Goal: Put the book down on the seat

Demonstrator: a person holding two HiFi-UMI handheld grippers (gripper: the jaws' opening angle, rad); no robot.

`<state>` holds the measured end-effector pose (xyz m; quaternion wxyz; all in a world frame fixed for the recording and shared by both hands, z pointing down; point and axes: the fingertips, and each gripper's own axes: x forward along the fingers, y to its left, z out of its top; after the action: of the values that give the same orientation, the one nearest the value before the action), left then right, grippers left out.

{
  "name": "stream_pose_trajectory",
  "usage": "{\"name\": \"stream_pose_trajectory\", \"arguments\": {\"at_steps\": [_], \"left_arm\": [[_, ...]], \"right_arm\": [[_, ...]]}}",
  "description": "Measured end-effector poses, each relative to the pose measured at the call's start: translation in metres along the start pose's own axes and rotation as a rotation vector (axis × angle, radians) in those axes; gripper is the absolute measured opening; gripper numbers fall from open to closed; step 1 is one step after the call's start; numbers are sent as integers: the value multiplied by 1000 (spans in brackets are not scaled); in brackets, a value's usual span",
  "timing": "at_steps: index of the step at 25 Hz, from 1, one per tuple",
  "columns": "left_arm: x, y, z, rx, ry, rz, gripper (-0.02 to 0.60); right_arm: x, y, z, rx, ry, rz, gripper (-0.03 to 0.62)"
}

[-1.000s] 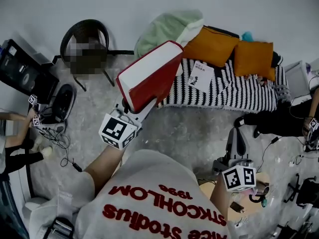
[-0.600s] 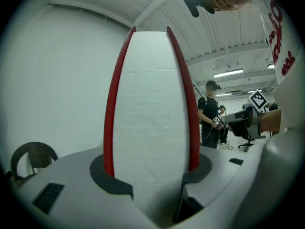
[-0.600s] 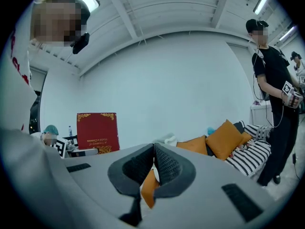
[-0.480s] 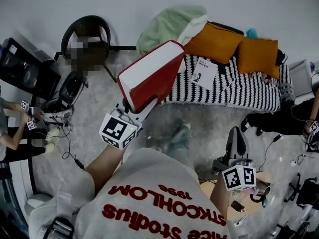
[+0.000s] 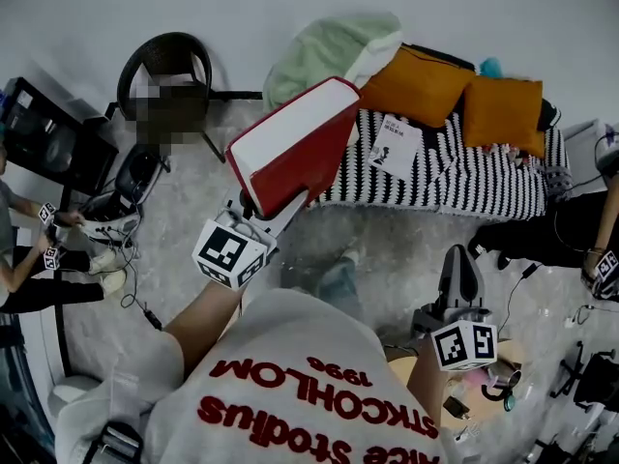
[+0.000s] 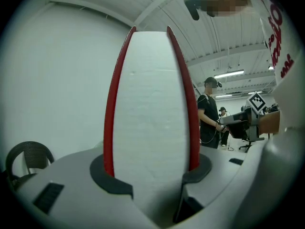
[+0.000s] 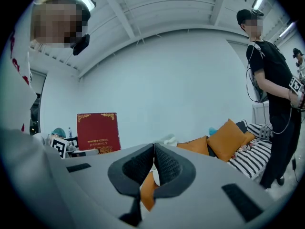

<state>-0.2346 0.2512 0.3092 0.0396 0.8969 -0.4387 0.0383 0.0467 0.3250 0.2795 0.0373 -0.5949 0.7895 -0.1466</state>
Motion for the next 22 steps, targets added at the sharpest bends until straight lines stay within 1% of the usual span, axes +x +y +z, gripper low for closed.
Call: {"name": "stream_pose_trajectory", "arguments": {"at_steps": [6, 15, 22], "left_arm": [[27, 5, 3, 5, -11, 0, 239], [81, 5, 18, 33, -10, 16, 239], [117, 2, 32, 17, -33, 11, 239]], "right_arm": [[24, -19, 0, 10, 7, 13, 26], [72, -56, 26, 10, -6, 72, 26], [103, -80, 46, 9, -8, 111, 26]]}}
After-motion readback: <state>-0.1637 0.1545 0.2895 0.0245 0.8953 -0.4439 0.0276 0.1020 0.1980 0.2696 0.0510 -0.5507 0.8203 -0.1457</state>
